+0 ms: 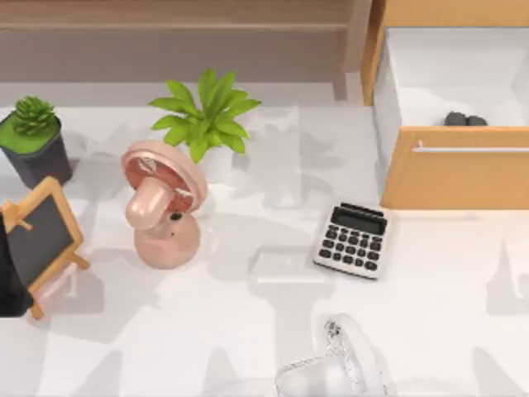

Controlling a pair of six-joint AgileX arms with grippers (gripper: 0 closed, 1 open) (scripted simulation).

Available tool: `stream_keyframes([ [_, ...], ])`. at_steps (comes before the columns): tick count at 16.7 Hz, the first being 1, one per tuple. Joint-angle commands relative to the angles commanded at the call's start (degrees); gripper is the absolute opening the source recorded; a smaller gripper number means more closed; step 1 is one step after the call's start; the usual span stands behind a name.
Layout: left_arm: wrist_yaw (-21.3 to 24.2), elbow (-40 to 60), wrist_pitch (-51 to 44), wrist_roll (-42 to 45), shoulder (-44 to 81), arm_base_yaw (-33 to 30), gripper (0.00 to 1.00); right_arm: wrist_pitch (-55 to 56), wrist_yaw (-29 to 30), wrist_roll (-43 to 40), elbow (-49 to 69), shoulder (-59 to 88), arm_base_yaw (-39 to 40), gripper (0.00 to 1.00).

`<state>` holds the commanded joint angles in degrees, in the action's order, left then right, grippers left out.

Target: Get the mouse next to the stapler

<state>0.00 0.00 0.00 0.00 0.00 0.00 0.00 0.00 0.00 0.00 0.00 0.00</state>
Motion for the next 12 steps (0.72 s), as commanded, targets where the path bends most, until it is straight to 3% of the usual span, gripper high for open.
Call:
stream_keyframes([
  [6,0.0,0.0,0.0,0.0,0.0,0.0,1.0,-3.5,0.1,1.3,5.3,5.8,0.4,1.0],
  [12,0.0,0.0,0.0,0.0,0.0,0.0,1.0,-16.9,0.7,6.4,29.5,32.0,2.0,1.0],
])
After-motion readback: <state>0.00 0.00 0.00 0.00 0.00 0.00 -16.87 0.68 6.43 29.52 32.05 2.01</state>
